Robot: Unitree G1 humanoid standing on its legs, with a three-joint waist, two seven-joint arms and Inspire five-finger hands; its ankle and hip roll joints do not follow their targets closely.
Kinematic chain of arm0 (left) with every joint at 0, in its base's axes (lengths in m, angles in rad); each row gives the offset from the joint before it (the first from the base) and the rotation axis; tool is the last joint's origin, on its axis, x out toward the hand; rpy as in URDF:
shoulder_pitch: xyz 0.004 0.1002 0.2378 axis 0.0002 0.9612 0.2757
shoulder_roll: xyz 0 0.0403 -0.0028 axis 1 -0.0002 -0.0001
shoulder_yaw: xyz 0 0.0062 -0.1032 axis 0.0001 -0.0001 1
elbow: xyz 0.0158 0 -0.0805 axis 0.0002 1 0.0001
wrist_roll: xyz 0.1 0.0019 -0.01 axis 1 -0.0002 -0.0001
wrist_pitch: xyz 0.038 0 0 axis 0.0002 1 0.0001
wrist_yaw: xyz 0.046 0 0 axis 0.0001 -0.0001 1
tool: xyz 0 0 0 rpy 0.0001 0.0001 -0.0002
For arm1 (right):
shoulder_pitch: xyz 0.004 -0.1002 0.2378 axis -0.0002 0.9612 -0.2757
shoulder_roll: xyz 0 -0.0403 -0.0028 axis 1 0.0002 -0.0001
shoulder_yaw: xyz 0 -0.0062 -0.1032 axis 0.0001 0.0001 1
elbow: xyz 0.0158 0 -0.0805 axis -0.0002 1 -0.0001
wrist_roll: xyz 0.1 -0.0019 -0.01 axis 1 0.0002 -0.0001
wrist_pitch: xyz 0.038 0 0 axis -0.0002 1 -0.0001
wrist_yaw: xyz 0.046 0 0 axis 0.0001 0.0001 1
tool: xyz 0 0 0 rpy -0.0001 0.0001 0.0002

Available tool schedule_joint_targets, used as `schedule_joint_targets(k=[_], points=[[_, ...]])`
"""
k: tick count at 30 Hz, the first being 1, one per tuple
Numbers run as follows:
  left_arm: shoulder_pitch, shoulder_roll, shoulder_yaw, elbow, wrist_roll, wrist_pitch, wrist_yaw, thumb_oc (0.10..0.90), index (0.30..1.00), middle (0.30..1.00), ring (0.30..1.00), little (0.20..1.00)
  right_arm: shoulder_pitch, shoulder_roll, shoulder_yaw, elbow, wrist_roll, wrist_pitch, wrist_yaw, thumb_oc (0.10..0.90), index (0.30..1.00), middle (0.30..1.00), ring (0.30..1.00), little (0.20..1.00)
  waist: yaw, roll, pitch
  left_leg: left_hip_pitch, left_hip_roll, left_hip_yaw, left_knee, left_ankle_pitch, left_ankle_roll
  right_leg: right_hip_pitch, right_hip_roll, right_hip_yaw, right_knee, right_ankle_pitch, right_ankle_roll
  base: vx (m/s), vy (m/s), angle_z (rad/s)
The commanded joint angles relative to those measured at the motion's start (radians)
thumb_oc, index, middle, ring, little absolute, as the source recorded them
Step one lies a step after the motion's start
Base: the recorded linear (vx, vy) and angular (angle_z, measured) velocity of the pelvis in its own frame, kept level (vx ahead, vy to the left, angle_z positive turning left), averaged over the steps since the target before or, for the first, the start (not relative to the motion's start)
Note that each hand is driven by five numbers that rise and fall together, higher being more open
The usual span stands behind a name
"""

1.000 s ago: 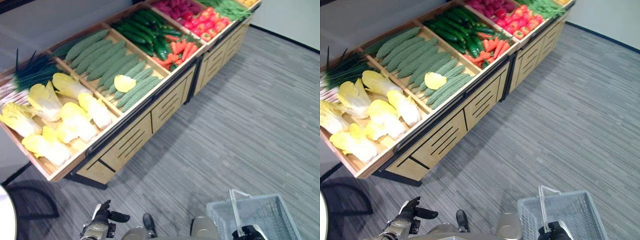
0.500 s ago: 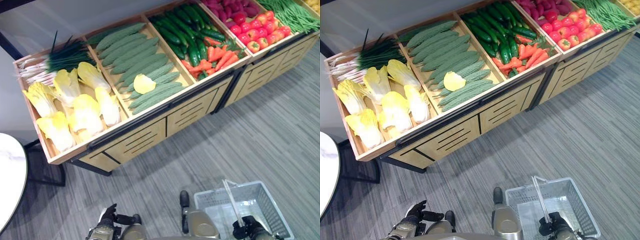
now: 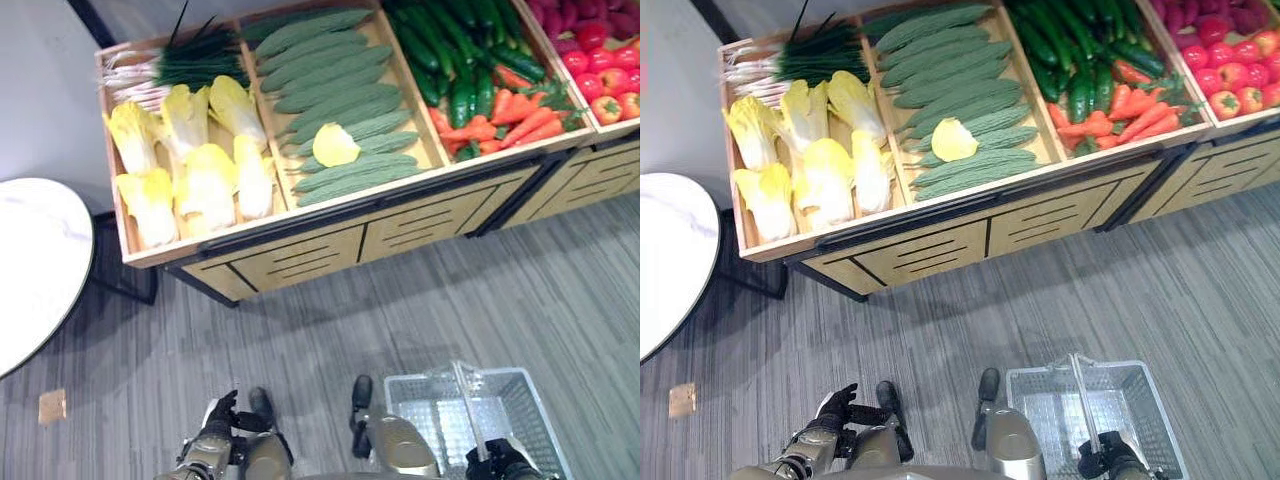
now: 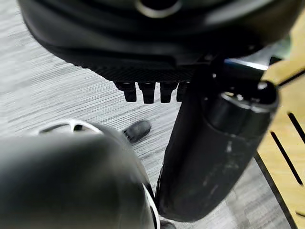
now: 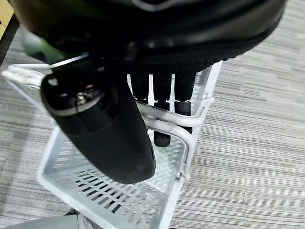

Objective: Get the vegetables into the basket

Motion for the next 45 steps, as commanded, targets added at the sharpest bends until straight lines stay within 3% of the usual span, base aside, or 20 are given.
schedule_joint_targets(k=[1, 8, 9, 14, 17, 21, 22, 24, 33, 37, 38, 40, 41, 42, 44, 45], points=[[0.044, 0.034, 0.018, -0.015, -0.002, -0.015, 0.015, 0.9, 1.0, 1.0, 1.0, 1.0, 0.054, -0.037, -0.003, 0.0, 0.0, -0.007, -0.006, 0.4, 0.3, 0.3, 0.3, 0.3, 0.004, -0.007, -0.004, 0.019, -0.041, 0.004, 0.036, -0.047, 0.014, 0.057, -0.124, 0.11, 0.115, -0.122, 0.145, 0.17, 0.253, -0.29], [0.04, 0.057, 0.001, -0.029, 0.035, -0.019, -0.001, 0.9, 1.0, 1.0, 1.0, 1.0, 0.037, -0.027, 0.001, 0.004, -0.022, 0.004, 0.006, 0.4, 0.3, 0.3, 0.3, 0.3, 0.026, -0.046, -0.03, 0.014, -0.125, 0.028, 0.077, -0.13, 0.061, 0.084, -0.214, 0.136, 0.085, -0.045, 0.199, 0.12, 0.236, -0.01], [0.037, 0.067, 0.004, -0.029, 0.042, -0.019, -0.001, 0.9, 1.0, 1.0, 1.0, 1.0, 0.028, -0.016, 0.007, 0.001, -0.022, 0.005, 0.011, 0.4, 0.3, 0.3, 0.3, 0.3, 0.032, -0.061, -0.039, 0.015, -0.152, 0.037, 0.086, -0.154, 0.078, 0.078, -0.238, 0.153, 0.091, -0.004, 0.216, 0.1, 0.236, 0.08], [0.037, 0.083, -0.005, -0.039, 0.06, -0.018, -0.014, 0.9, 1.0, 1.0, 1.0, 1.0, 0.009, 0.0, 0.029, -0.016, -0.03, 0.006, 0.015, 0.4, 0.3, 0.3, 0.3, 0.3, 0.043, -0.07, -0.04, 0.037, -0.189, 0.048, 0.078, -0.183, 0.111, 0.04, -0.262, 0.183, 0.18, 0.059, 0.224, 0.08, 0.214, 0.0], [0.041, 0.098, -0.001, -0.047, 0.053, -0.018, -0.027, 0.9, 1.0, 1.0, 1.0, 1.0, 0.006, 0.008, 0.045, -0.021, -0.035, 0.005, 0.026, 0.4, 0.3, 0.3, 0.3, 0.3, 0.046, -0.062, -0.032, 0.075, -0.203, 0.046, 0.066, -0.203, 0.124, 0.001, -0.245, 0.202, 0.255, 0.07, 0.217, 0.11, 0.139, -0.06], [0.036, 0.113, 0.004, -0.038, 0.049, -0.021, -0.029, 0.9, 1.0, 1.0, 1.0, 1.0, 0.004, 0.02, 0.047, -0.014, -0.023, 0.005, 0.03, 0.4, 0.3, 0.3, 0.3, 0.3, 0.032, -0.066, -0.03, 0.108, -0.196, 0.033, 0.048, -0.205, 0.103, -0.039, -0.21, 0.204, 0.11, 0.042, 0.222, 0.12, -0.063, 0.06], [0.038, 0.116, 0.005, -0.03, 0.044, -0.024, -0.028, 0.9, 1.0, 1.0, 1.0, 1.0, 0.012, 0.022, 0.044, -0.01, -0.015, 0.004, 0.033, 0.4, 0.3, 0.3, 0.3, 0.3, 0.022, -0.068, -0.023, 0.11, -0.192, 0.012, 0.079, -0.219, 0.098, -0.042, -0.199, 0.246, 0.105, 0.025, 0.225, 0.1, -0.148, 0.28], [0.045, 0.113, 0.007, -0.026, 0.04, -0.023, -0.036, 0.9, 1.0, 1.0, 1.0, 1.0, 0.011, 0.02, 0.043, -0.006, -0.013, 0.005, 0.036, 0.4, 0.3, 0.3, 0.3, 0.3, 0.027, -0.072, -0.025, 0.114, -0.184, 0.005, 0.093, -0.219, 0.092, -0.023, -0.191, 0.245, 0.102, 0.014, 0.222, 0.06, -0.157, 0.51], [0.061, 0.122, 0.03, 0.006, 0.077, -0.021, -0.027, 0.9, 1.0, 1.0, 1.0, 1.0, 0.012, 0.015, 0.059, -0.027, -0.005, -0.013, 0.036, 0.4, 0.3, 0.3, 0.3, 0.3, 0.041, -0.066, -0.064, 0.129, -0.116, -0.014, 0.026, -0.134, 0.035, 0.067, -0.123, 0.192, -0.014, -0.006, 0.185, 0.01, -0.188, 0.14], [0.106, 0.175, 0.231, 0.127, -0.018, 0.016, 0.044, 0.9, 1.0, 1.0, 1.0, 1.0, 0.033, 0.01, 0.045, -0.011, -0.014, -0.017, 0.034, 0.4, 0.3, 0.3, 0.3, 0.3, 0.041, -0.057, -0.098, 0.147, -0.09, -0.005, 0.006, -0.118, 0.017, 0.1, -0.101, 0.184, -0.061, 0.0, 0.175, 0.02, -0.086, -0.06], [0.114, 0.219, 0.324, 0.152, -0.071, 0.017, 0.093, 0.9, 1.0, 1.0, 1.0, 1.0, 0.043, 0.01, 0.038, -0.008, -0.013, -0.018, 0.033, 0.4, 0.3, 0.3, 0.3, 0.3, 0.043, -0.056, -0.104, 0.154, -0.089, -0.002, 0.006, -0.119, 0.015, 0.109, -0.101, 0.181, -0.066, -0.002, 0.175, 0.04, -0.011, -0.13], [0.113, 0.28, 0.398, 0.181, -0.098, 0.009, 0.14, 0.9, 1.0, 1.0, 1.0, 1.0, 0.056, 0.008, 0.038, -0.011, -0.02, -0.023, 0.031, 0.4, 0.3, 0.3, 0.3, 0.3, 0.04, -0.056, -0.115, 0.164, -0.088, 0.007, 0.006, -0.121, 0.01, 0.119, -0.1, 0.181, -0.073, -0.002, 0.176, 0.05, -0.004, -0.07], [0.094, 0.377, 0.493, 0.193, -0.136, -0.014, 0.24, 0.9, 1.0, 1.0, 1.0, 1.0, 0.073, 0.002, 0.047, -0.017, -0.021, -0.031, 0.029, 0.4, 0.3, 0.3, 0.3, 0.3, 0.034, -0.056, -0.122, 0.181, -0.087, 0.014, 0.006, -0.129, 0.004, 0.134, -0.099, 0.183, -0.077, -0.007, 0.178, 0.04, 0.0, -0.04], [0.094, 0.378, 0.493, 0.193, -0.136, -0.014, 0.24, 0.9, 1.0, 1.0, 1.0, 1.0, 0.072, 0.003, 0.048, -0.017, -0.021, -0.031, 0.029, 0.4, 0.3, 0.3, 0.3, 0.3, 0.034, -0.057, -0.123, 0.178, -0.087, 0.015, 0.006, -0.126, 0.004, 0.131, -0.099, 0.183, -0.078, -0.005, 0.177, 0.04, 0.001, -0.02], [0.065, 0.478, 0.559, 0.151, -0.157, -0.049, 0.332, 0.9, 1.0, 1.0, 1.0, 1.0, 0.095, -0.008, 0.074, -0.023, -0.033, -0.045, 0.033, 0.4, 0.3, 0.3, 0.3, 0.3, 0.026, -0.051, -0.137, 0.186, -0.086, 0.024, 0.006, -0.131, -0.003, 0.138, -0.1, 0.18, -0.079, -0.004, 0.181, 0.01, 0.002, -0.06], [0.065, 0.478, 0.56, 0.149, -0.156, -0.049, 0.334, 0.9, 1.0, 1.0, 1.0, 1.0, 0.094, -0.007, 0.075, -0.023, -0.033, -0.045, 0.033, 0.4, 0.3, 0.3, 0.3, 0.3, 0.026, -0.052, -0.137, 0.186, -0.086, 0.023, 0.006, -0.131, -0.003, 0.139, -0.1, 0.18, -0.079, -0.004, 0.181, 0.01, 0.008, -0.11]])
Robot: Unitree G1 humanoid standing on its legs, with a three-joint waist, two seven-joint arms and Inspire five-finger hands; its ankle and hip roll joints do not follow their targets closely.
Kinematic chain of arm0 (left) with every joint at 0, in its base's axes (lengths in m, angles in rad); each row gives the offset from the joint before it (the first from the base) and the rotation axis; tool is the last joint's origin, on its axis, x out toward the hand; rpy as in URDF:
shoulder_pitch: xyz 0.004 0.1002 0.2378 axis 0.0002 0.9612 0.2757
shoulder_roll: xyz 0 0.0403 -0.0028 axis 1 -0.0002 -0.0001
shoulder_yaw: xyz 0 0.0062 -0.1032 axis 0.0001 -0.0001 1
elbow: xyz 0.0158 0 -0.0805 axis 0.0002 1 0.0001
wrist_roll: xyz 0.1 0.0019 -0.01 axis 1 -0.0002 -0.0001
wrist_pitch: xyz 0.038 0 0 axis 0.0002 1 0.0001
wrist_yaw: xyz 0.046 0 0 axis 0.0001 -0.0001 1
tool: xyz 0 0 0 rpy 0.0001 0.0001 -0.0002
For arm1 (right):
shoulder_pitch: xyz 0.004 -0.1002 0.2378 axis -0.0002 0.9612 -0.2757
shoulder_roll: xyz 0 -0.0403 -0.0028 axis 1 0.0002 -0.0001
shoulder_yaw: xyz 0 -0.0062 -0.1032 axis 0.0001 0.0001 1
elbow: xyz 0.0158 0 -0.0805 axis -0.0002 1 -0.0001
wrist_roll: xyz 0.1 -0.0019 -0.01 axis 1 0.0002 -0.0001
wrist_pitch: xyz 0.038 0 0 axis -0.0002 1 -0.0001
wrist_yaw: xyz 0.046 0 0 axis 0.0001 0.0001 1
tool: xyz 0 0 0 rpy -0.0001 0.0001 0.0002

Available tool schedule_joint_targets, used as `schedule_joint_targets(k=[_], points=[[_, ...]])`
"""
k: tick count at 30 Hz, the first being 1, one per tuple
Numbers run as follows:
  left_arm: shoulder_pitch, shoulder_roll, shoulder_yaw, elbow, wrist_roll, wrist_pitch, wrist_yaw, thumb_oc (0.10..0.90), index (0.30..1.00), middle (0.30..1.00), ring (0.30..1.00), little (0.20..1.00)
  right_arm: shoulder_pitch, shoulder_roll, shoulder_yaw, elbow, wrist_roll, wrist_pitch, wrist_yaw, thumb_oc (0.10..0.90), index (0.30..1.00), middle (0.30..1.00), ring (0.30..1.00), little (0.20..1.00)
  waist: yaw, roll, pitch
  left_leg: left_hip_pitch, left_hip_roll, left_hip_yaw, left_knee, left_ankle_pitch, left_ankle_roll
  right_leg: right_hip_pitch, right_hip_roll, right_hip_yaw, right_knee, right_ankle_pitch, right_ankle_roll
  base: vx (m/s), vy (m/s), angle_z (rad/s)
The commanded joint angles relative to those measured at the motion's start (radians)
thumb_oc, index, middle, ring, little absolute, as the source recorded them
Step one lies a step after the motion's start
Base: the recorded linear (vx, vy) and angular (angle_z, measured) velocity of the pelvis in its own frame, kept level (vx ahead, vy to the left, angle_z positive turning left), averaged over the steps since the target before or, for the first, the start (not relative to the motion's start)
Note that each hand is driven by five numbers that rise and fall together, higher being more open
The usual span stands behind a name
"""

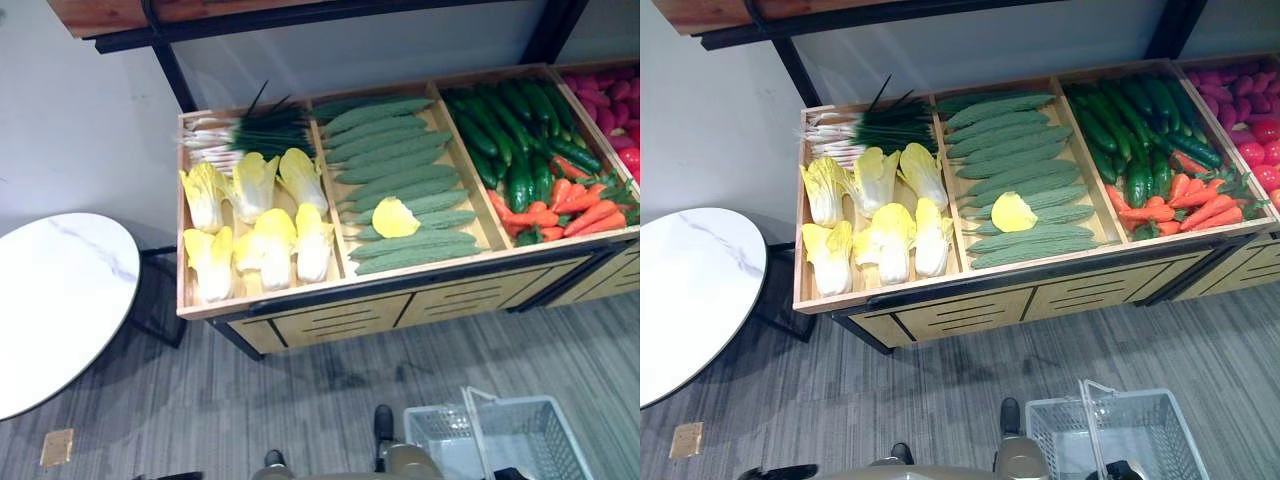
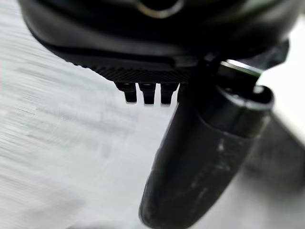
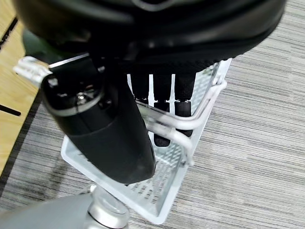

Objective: Get the vegetables into the basket

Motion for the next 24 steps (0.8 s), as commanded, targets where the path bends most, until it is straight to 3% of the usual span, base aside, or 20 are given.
schedule_joint_targets(k=[1, 3, 4, 5, 6, 7, 8, 11, 12, 19, 24], points=[[-0.051, 0.186, -0.028, -0.09, -0.005, -0.111, 0.193, 0.9, 1.0, 1.0, 1.0, 1.0, -0.012, 0.013, 0.052, -0.004, -0.035, -0.051, -0.009, 0.4, 0.3, 0.3, 0.3, 0.3, -0.013, -0.092, 0.017, -0.014, -0.018, -0.004, -0.01, 0.029, -0.059, 0.123, -0.087, -0.017, 0.016, -0.128, 0.101, -0.01, 0.002, -0.11], [-0.093, 0.232, -0.043, -0.261, 0.032, -0.149, 0.279, 0.9, 1.0, 1.0, 1.0, 1.0, -0.008, 0.009, 0.048, 0.002, -0.038, -0.057, -0.017, 0.4, 0.3, 0.3, 0.3, 0.3, -0.012, -0.09, 0.013, -0.019, -0.021, -0.011, -0.01, 0.03, -0.061, 0.121, -0.089, -0.024, 0.015, -0.125, 0.107, -0.01, 0.0, -0.03], [-0.092, 0.23, -0.042, -0.265, 0.034, -0.146, 0.282, 0.9, 1.0, 1.0, 1.0, 1.0, -0.009, 0.01, 0.047, 0.003, -0.038, -0.058, -0.017, 0.4, 0.3, 0.3, 0.3, 0.3, -0.012, -0.09, 0.013, -0.023, -0.021, -0.011, -0.01, 0.033, -0.061, 0.118, -0.089, -0.024, 0.014, -0.121, 0.105, -0.03, -0.012, 0.07], [-0.113, 0.232, -0.068, -0.523, 0.11, -0.157, 0.33, 0.9, 1.0, 1.0, 1.0, 1.0, 0.0, 0.013, 0.037, 0.003, -0.04, -0.06, -0.017, 0.4, 0.3, 0.3, 0.3, 0.3, -0.009, -0.092, 0.012, -0.028, -0.022, -0.019, -0.01, 0.034, -0.06, 0.116, -0.092, -0.029, 0.015, -0.118, 0.108, -0.04, -0.018, 0.08], [-0.104, 0.215, -0.059, -0.633, 0.133, -0.163, 0.381, 0.9, 1.0, 1.0, 1.0, 1.0, 0.007, 0.014, 0.026, 0.006, -0.042, -0.06, -0.019, 0.4, 0.3, 0.3, 0.3, 0.3, -0.009, -0.094, 0.009, -0.033, -0.023, -0.024, -0.01, 0.034, -0.06, 0.113, -0.094, -0.034, 0.015, -0.117, 0.11, -0.03, -0.015, 0.12], [-0.103, 0.214, -0.058, -0.636, 0.134, -0.162, 0.381, 0.9, 1.0, 1.0, 1.0, 1.0, 0.008, 0.013, 0.026, 0.006, -0.042, -0.06, -0.019, 0.4, 0.3, 0.3, 0.3, 0.3, -0.01, -0.094, 0.009, -0.033, -0.023, -0.024, -0.01, 0.034, -0.06, 0.113, -0.094, -0.034, 0.015, -0.117, 0.11, 0.0, -0.02, 0.31], [-0.15, 0.2, -0.092, -0.817, 0.185, -0.152, 0.363, 0.9, 1.0, 1.0, 1.0, 1.0, 0.016, 0.01, 0.003, 0.01, -0.038, -0.054, -0.012, 0.4, 0.3, 0.3, 0.3, 0.3, -0.016, -0.098, 0.009, -0.03, -0.023, -0.031, -0.01, 0.029, -0.059, 0.118, -0.095, -0.039, 0.016, -0.12, 0.112, 0.0, -0.021, 0.3], [-0.191, 0.17, -0.126, -0.902, 0.238, -0.146, 0.372, 0.9, 1.0, 1.0, 1.0, 1.0, 0.022, 0.008, -0.002, 0.003, -0.039, -0.046, -0.006, 0.4, 0.3, 0.3, 0.3, 0.3, -0.024, -0.103, 0.005, -0.035, -0.023, -0.033, -0.01, 0.032, -0.056, 0.114, -0.095, -0.04, 0.013, -0.115, 0.111, 0.0, -0.011, 0.05], [-0.234, 0.13, -0.194, -0.995, 0.286, -0.146, 0.347, 0.9, 1.0, 1.0, 1.0, 1.0, 0.021, 0.004, -0.001, -0.008, -0.042, -0.046, -0.005, 0.4, 0.3, 0.3, 0.3, 0.3, -0.037, -0.107, 0.008, -0.028, -0.022, -0.03, -0.01, 0.025, -0.054, 0.119, -0.095, -0.038, 0.013, -0.12, 0.111, -0.01, -0.013, -0.07], [-0.344, 0.022, -0.345, -1.08, 0.327, -0.157, 0.289, 0.9, 1.0, 1.0, 1.0, 1.0, 0.005, 0.002, 0.02, -0.05, -0.053, -0.047, -0.004, 0.4, 0.3, 0.3, 0.3, 0.3, -0.067, -0.11, 0.012, -0.024, -0.018, -0.007, -0.01, 0.024, -0.052, 0.11, -0.09, -0.013, 0.008, -0.113, 0.107, 0.0, -0.009, -0.15], [-0.408, -0.055, -0.416, -1.009, 0.295, -0.155, 0.281, 0.9, 1.0, 1.0, 1.0, 1.0, -0.005, 0.005, 0.04, -0.071, -0.066, -0.048, -0.012, 0.4, 0.3, 0.3, 0.3, 0.3, -0.096, -0.113, 0.015, -0.019, -0.01, 0.017, -0.01, 0.026, -0.054, 0.096, -0.079, 0.013, 0.006, -0.108, 0.106, 0.0, -0.017, -0.15]])
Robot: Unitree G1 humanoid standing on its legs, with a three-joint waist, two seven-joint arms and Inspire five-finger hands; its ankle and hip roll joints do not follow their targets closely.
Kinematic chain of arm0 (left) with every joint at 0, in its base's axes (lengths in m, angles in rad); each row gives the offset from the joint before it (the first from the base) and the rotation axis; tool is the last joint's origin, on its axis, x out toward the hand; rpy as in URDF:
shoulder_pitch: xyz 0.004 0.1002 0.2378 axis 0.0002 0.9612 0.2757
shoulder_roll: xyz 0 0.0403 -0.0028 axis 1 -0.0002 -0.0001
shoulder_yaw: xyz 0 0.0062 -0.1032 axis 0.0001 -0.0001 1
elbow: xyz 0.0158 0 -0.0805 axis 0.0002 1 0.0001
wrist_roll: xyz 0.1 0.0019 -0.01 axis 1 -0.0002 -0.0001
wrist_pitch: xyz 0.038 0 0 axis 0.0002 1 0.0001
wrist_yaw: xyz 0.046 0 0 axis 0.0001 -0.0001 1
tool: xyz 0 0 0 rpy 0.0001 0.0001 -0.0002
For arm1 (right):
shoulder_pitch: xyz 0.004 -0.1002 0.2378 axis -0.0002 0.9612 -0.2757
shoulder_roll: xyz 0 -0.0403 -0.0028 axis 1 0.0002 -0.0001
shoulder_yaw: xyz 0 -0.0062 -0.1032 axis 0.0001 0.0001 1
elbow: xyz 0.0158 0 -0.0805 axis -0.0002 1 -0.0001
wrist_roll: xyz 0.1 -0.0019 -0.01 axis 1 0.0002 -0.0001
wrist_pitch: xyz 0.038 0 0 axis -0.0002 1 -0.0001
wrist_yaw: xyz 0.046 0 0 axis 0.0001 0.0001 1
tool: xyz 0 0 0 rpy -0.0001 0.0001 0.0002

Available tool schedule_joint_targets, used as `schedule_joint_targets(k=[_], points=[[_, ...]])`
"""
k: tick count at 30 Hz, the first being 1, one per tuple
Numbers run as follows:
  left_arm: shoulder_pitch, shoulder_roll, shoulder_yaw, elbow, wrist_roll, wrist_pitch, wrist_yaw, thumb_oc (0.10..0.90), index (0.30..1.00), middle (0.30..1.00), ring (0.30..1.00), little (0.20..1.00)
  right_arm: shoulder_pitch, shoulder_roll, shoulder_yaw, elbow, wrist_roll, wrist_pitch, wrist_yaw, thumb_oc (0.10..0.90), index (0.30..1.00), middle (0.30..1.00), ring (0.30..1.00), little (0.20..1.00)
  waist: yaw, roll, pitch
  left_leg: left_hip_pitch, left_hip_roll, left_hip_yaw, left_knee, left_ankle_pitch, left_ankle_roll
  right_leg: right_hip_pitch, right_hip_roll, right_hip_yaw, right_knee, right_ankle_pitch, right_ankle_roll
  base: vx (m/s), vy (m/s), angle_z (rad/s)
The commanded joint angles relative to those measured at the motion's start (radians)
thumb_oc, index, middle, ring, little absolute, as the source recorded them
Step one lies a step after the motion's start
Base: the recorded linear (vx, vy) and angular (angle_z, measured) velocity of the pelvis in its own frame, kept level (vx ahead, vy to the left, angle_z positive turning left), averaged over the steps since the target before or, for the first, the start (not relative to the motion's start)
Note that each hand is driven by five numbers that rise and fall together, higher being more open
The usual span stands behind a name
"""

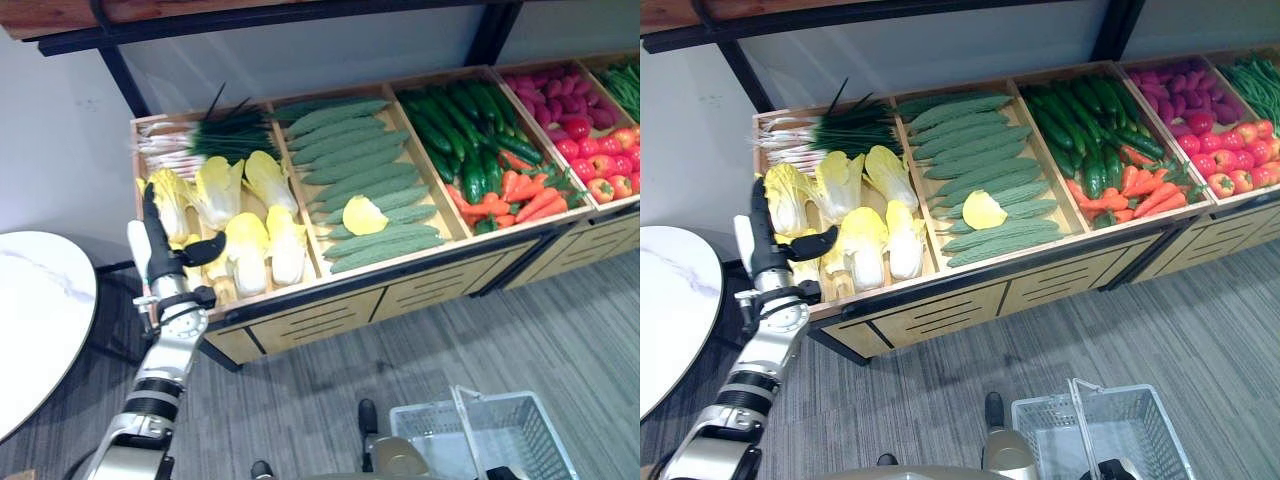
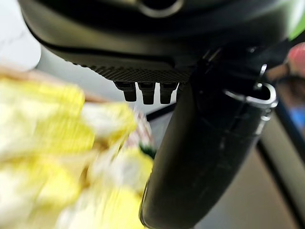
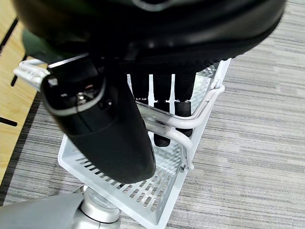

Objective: Get the vegetables into the basket

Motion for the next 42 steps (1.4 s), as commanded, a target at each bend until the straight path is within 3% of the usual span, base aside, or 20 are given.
schedule_joint_targets(k=[1, 8, 15, 20, 23, 27, 34, 35, 36, 37, 38, 42], points=[[-0.163, 0.08, 0.042, 0.007, 0.017, -0.077, 0.036, 0.9, 1.0, 1.0, 1.0, 1.0, -0.021, -0.013, 0.055, 0.0, -0.025, -0.023, -0.013, 0.4, 0.3, 0.3, 0.3, 0.3, 0.009, -0.054, -0.001, -0.017, 0.014, -0.019, 0.0, 0.01, -0.053, 0.124, -0.06, -0.012, 0.005, -0.13, 0.079, 0.01, -0.023, -0.1], [-0.169, 0.023, 0.041, 0.096, 0.026, -0.048, 0.081, 0.9, 1.0, 1.0, 1.0, 1.0, -0.019, -0.002, 0.059, 0.011, -0.024, -0.026, -0.028, 0.4, 0.3, 0.3, 0.3, 0.3, -0.006, -0.054, -0.003, -0.011, 0.023, -0.003, 0.0, 0.011, -0.056, 0.12, -0.049, 0.001, 0.005, -0.136, 0.076, 0.01, -0.021, -0.08], [-0.176, -0.016, -0.025, 0.347, 0.023, -0.007, 0.053, 0.9, 1.0, 1.0, 1.0, 1.0, -0.034, -0.002, 0.076, 0.008, -0.024, -0.029, -0.039, 0.4, 0.3, 0.3, 0.3, 0.3, -0.023, -0.052, -0.003, -0.006, 0.026, 0.014, 0.0, 0.013, -0.059, 0.117, -0.041, 0.013, 0.005, -0.135, 0.072, 0.0, -0.014, -0.08], [-0.187, -0.034, -0.078, 0.494, 0.007, 0.018, 0.002, 0.9, 1.0, 1.0, 1.0, 1.0, -0.05, -0.006, 0.089, 0.002, -0.023, -0.029, -0.044, 0.4, 0.3, 0.3, 0.3, 0.3, -0.032, -0.05, -0.003, -0.004, 0.028, 0.025, 0.0, 0.014, -0.059, 0.111, -0.036, 0.022, 0.005, -0.132, 0.072, 0.0, -0.007, -0.04], [-0.226, -0.042, -0.161, 0.661, 0.027, 0.053, -0.08, 0.9, 1.0, 1.0, 1.0, 1.0, -0.072, -0.015, 0.107, 0.001, -0.02, -0.026, -0.044, 0.4, 0.3, 0.3, 0.3, 0.3, -0.045, -0.042, 0.0, -0.004, 0.032, 0.039, 0.0, 0.016, -0.061, 0.102, -0.028, 0.032, 0.005, -0.127, 0.07, 0.0, -0.003, -0.14], [-0.252, -0.055, -0.222, 0.724, 0.082, 0.084, -0.141, 0.9, 1.0, 1.0, 1.0, 1.0, -0.096, -0.027, 0.112, 0.007, -0.021, -0.023, -0.043, 0.4, 0.3, 0.3, 0.3, 0.3, -0.049, -0.034, 0.006, -0.006, 0.033, 0.044, 0.0, 0.017, -0.06, 0.095, -0.026, 0.037, 0.005, -0.123, 0.069, -0.02, 0.011, -0.2], [-0.219, -0.082, -0.158, 0.85, 0.025, 0.106, -0.156, 0.9, 1.0, 1.0, 1.0, 1.0, -0.115, -0.029, 0.115, 0.016, -0.035, -0.019, -0.036, 0.4, 0.3, 0.3, 0.3, 0.3, -0.05, -0.031, 0.006, -0.001, 0.032, 0.054, 0.0, 0.017, -0.06, 0.096, -0.024, 0.041, 0.005, -0.121, 0.067, 0.01, 0.012, -0.04], [-0.197, -0.084, -0.134, 0.889, 0.009, 0.113, -0.159, 0.831, 0.904, 0.904, 0.904, 0.904, -0.121, -0.031, 0.115, 0.018, -0.038, -0.016, -0.032, 0.4, 0.3, 0.3, 0.3, 0.3, -0.05, -0.032, 0.004, 0.002, 0.032, 0.056, 0.0, 0.016, -0.06, 0.096, -0.023, 0.043, 0.005, -0.12, 0.067, 0.02, 0.019, -0.06], [-0.189, -0.085, -0.123, 0.902, -0.002, 0.112, -0.163, 0.633, 0.627, 0.627, 0.627, 0.627, -0.122, -0.033, 0.116, 0.021, -0.042, -0.016, -0.031, 0.4, 0.3, 0.3, 0.3, 0.3, -0.051, -0.032, 0.002, 0.003, 0.032, 0.057, 0.0, 0.015, -0.06, 0.097, -0.023, 0.044, 0.005, -0.121, 0.066, 0.02, 0.013, -0.06], [-0.189, -0.085, -0.123, 0.902, -0.002, 0.111, -0.164, 0.567, 0.533, 0.533, 0.533, 0.533, -0.122, -0.033, 0.116, 0.021, -0.042, -0.016, -0.031, 0.4, 0.3, 0.3, 0.3, 0.3, -0.051, -0.032, 0.002, 0.003, 0.032, 0.057, 0.0, 0.015, -0.06, 0.097, -0.023, 0.044, 0.005, -0.121, 0.066, 0.03, 0.022, -0.07], [-0.153, -0.083, -0.08, 0.95, -0.022, 0.121, -0.169, 0.4, 0.3, 0.3, 0.3, 0.3, -0.131, -0.037, 0.114, 0.022, -0.05, -0.012, -0.026, 0.4, 0.3, 0.3, 0.3, 0.3, -0.052, -0.033, -0.004, 0.009, 0.032, 0.061, 0.0, 0.012, -0.06, 0.101, -0.023, 0.046, 0.005, -0.121, 0.065, 0.02, 0.019, -0.06], [-0.129, -0.065, -0.019, 0.959, -0.073, 0.115, -0.155, 0.4, 0.3, 0.3, 0.3, 0.3, -0.132, -0.035, 0.112, 0.022, -0.057, -0.007, -0.023, 0.4, 0.3, 0.3, 0.3, 0.3, -0.05, -0.035, -0.012, 0.014, 0.031, 0.063, 0.0, 0.009, -0.06, 0.107, -0.024, 0.044, 0.005, -0.123, 0.066, 0.02, 0.018, -0.04]])
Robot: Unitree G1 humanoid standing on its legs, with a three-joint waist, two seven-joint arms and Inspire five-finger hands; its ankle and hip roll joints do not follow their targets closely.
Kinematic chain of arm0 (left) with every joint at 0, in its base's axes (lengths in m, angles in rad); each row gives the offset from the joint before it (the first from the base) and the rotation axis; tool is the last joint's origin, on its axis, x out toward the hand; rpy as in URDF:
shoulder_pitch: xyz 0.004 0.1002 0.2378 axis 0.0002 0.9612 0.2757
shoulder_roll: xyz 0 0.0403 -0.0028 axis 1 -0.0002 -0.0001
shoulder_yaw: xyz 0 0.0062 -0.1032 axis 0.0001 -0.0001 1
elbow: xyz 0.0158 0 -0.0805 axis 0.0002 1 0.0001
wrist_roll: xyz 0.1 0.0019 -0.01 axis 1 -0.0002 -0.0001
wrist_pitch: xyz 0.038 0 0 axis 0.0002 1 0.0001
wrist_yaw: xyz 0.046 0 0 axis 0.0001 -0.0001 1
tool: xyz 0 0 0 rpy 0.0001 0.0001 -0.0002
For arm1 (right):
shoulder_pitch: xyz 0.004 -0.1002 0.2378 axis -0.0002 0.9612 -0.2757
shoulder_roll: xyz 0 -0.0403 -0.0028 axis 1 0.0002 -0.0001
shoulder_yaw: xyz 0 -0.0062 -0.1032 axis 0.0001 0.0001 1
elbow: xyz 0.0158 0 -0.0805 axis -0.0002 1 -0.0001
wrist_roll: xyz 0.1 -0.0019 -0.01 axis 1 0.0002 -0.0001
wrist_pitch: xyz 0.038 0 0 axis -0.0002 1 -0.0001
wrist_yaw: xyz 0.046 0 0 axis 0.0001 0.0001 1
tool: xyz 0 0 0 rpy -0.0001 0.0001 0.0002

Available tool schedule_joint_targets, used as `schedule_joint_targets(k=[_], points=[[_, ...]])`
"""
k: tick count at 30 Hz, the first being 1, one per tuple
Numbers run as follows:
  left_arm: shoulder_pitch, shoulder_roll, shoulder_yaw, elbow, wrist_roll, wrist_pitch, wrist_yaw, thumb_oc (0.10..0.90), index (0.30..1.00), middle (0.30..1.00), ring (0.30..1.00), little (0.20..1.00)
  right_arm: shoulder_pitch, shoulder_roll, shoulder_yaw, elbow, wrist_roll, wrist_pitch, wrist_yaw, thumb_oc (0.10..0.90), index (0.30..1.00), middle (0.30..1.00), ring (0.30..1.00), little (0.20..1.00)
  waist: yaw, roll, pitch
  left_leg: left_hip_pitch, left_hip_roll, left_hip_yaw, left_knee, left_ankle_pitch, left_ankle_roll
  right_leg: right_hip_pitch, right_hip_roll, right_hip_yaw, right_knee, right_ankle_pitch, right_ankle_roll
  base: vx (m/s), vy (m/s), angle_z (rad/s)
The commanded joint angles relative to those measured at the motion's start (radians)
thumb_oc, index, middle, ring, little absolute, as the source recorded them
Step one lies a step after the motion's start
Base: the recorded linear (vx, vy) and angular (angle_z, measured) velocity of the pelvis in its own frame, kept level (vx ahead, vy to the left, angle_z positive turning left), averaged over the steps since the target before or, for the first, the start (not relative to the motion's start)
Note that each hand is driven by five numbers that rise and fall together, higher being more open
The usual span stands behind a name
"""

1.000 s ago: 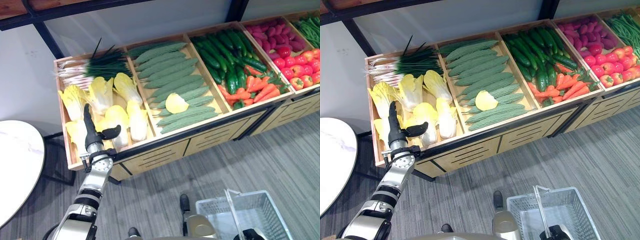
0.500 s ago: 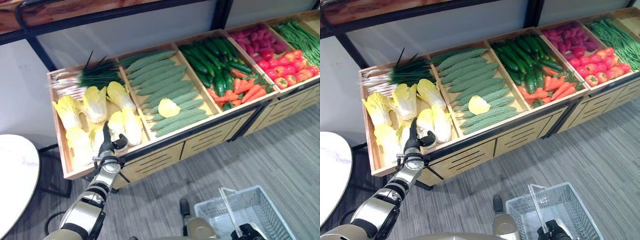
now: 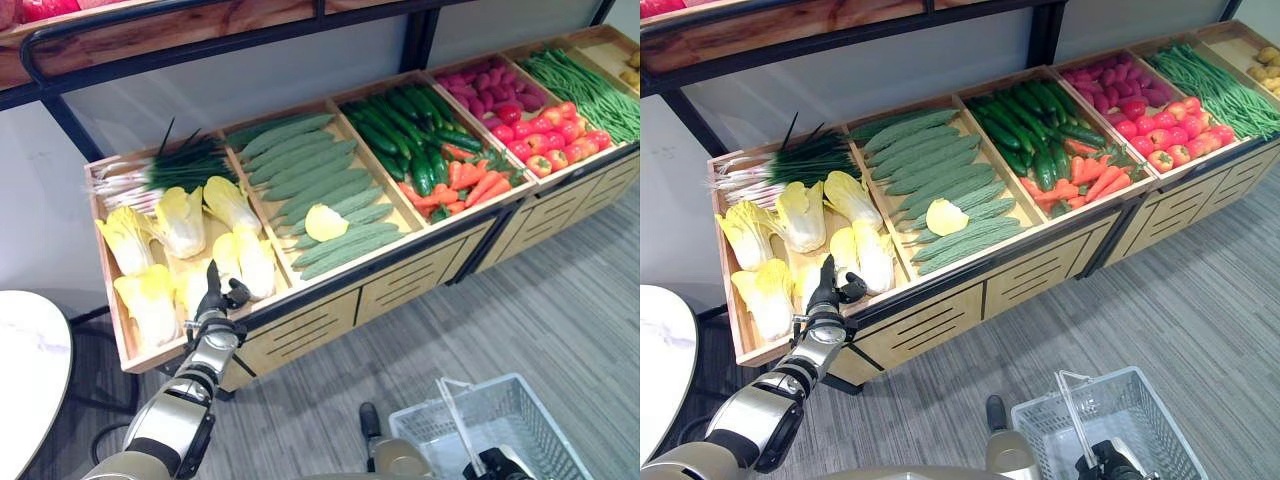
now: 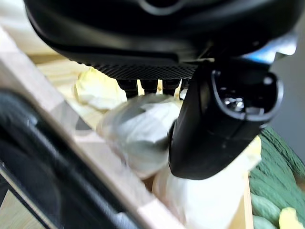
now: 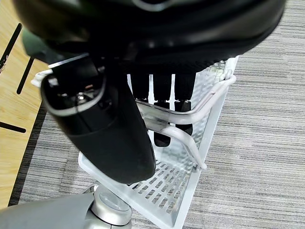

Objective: Get the vegetables into the basket

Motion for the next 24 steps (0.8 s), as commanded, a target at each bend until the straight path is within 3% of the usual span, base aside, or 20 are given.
schedule_joint_targets(k=[1, 6, 7, 9, 11, 13, 14, 15, 19, 23, 24], points=[[0.092, 0.034, 0.07, 0.207, -0.092, 0.115, -0.008, 0.4, 0.3, 0.3, 0.3, 0.3, -0.052, -0.026, 0.028, -0.002, -0.023, -0.019, -0.006, 0.4, 0.3, 0.3, 0.3, 0.3, -0.011, -0.049, 0.043, -0.022, 0.027, -0.047, 0.006, 0.035, -0.054, 0.139, -0.044, -0.007, 0.005, -0.121, 0.074, 0.0, 0.0, 0.0], [0.031, 0.091, 0.127, 0.039, -0.174, 0.043, 0.109, 0.4, 0.3, 0.3, 0.3, 0.3, -0.028, -0.017, 0.027, 0.001, -0.022, -0.021, -0.013, 0.4, 0.3, 0.3, 0.3, 0.3, 0.006, -0.055, 0.033, -0.024, 0.02, -0.075, 0.006, 0.03, -0.053, 0.156, -0.054, -0.03, 0.006, -0.127, 0.077, 0.0, 0.004, 0.05], [0.004, 0.115, 0.149, -0.072, -0.199, 0.002, 0.168, 0.4, 0.3, 0.3, 0.3, 0.3, -0.014, -0.013, 0.025, 0.005, -0.019, -0.021, -0.015, 0.4, 0.3, 0.3, 0.3, 0.3, 0.013, -0.056, 0.032, -0.02, 0.017, -0.083, 0.006, 0.026, -0.053, 0.164, -0.058, -0.038, 0.008, -0.131, 0.079, 0.0, 0.007, 0.11], [0.005, 0.127, 0.14, -0.135, -0.168, 0.006, 0.181, 0.4, 0.3, 0.3, 0.3, 0.3, -0.008, -0.009, 0.021, 0.004, -0.012, -0.022, -0.014, 0.4, 0.3, 0.3, 0.3, 0.3, 0.016, -0.058, 0.028, -0.026, 0.017, -0.089, 0.006, 0.029, -0.053, 0.162, -0.061, -0.046, 0.007, -0.129, 0.079, -0.01, -0.002, 0.23], [0.003, 0.173, 0.174, -0.437, -0.114, -0.027, 0.271, 0.4, 0.3, 0.3, 0.3, 0.3, 0.007, -0.002, -0.001, 0.003, 0.008, -0.028, -0.018, 0.4, 0.3, 0.3, 0.3, 0.3, 0.032, -0.065, 0.022, -0.029, 0.011, -0.108, 0.006, 0.025, -0.051, 0.171, -0.071, -0.061, 0.008, -0.13, 0.083, -0.01, 0.003, 0.32], [-0.012, 0.204, 0.211, -0.641, -0.088, -0.072, 0.336, 0.4, 0.3, 0.3, 0.3, 0.3, 0.016, -0.002, -0.006, 0.006, 0.013, -0.033, -0.015, 0.4, 0.3, 0.3, 0.3, 0.3, 0.045, -0.069, 0.018, -0.027, 0.007, -0.118, 0.006, 0.017, -0.05, 0.181, -0.078, -0.071, 0.009, -0.136, 0.087, 0.0, 0.006, 0.24], [-0.003, 0.206, 0.209, -0.649, -0.055, -0.047, 0.319, 0.4, 0.3, 0.3, 0.3, 0.3, 0.016, -0.001, -0.007, 0.004, 0.016, -0.033, -0.012, 0.4, 0.3, 0.3, 0.3, 0.3, 0.046, -0.072, 0.016, -0.032, 0.006, -0.12, 0.006, 0.021, -0.049, 0.178, -0.08, -0.074, 0.008, -0.131, 0.085, 0.02, 0.009, 0.14], [-0.001, 0.211, 0.221, -0.739, -0.029, -0.069, 0.346, 0.4, 0.3, 0.3, 0.3, 0.3, 0.024, 0.005, -0.007, 0.0, 0.016, -0.037, -0.01, 0.4, 0.3, 0.3, 0.3, 0.3, 0.05, -0.075, 0.015, -0.028, 0.004, -0.126, 0.006, 0.014, -0.048, 0.184, -0.082, -0.077, 0.009, -0.136, 0.088, -0.01, -0.001, 0.18], [0.053, 0.211, 0.223, -0.967, 0.016, -0.118, 0.275, 0.4, 0.3, 0.3, 0.3, 0.3, 0.034, 0.003, -0.021, -0.005, 0.021, -0.045, -0.001, 0.4, 0.3, 0.3, 0.3, 0.3, 0.062, -0.079, 0.009, -0.034, -0.001, -0.136, 0.006, 0.014, -0.043, 0.184, -0.091, -0.085, 0.008, -0.131, 0.089, -0.01, 0.013, 0.17], [0.123, 0.208, 0.198, -1.09, -0.035, -0.183, 0.148, 0.4, 0.3, 0.3, 0.3, 0.3, 0.037, 0.005, -0.03, -0.013, 0.024, -0.047, 0.006, 0.4, 0.3, 0.3, 0.3, 0.3, 0.07, -0.078, 0.007, -0.034, -0.005, -0.14, 0.006, 0.014, -0.04, 0.189, -0.096, -0.088, 0.007, -0.13, 0.09, -0.01, 0.02, 0.12], [0.186, 0.181, 0.168, -1.185, -0.191, -0.24, -0.004, 0.4, 0.3, 0.3, 0.3, 0.3, 0.031, 0.007, -0.042, -0.018, 0.025, -0.046, 0.012, 0.4, 0.3, 0.3, 0.3, 0.3, 0.075, -0.076, 0.009, -0.035, -0.006, -0.143, 0.006, 0.015, -0.039, 0.19, -0.1, -0.091, 0.007, -0.129, 0.088, -0.01, 0.014, 0.05]])
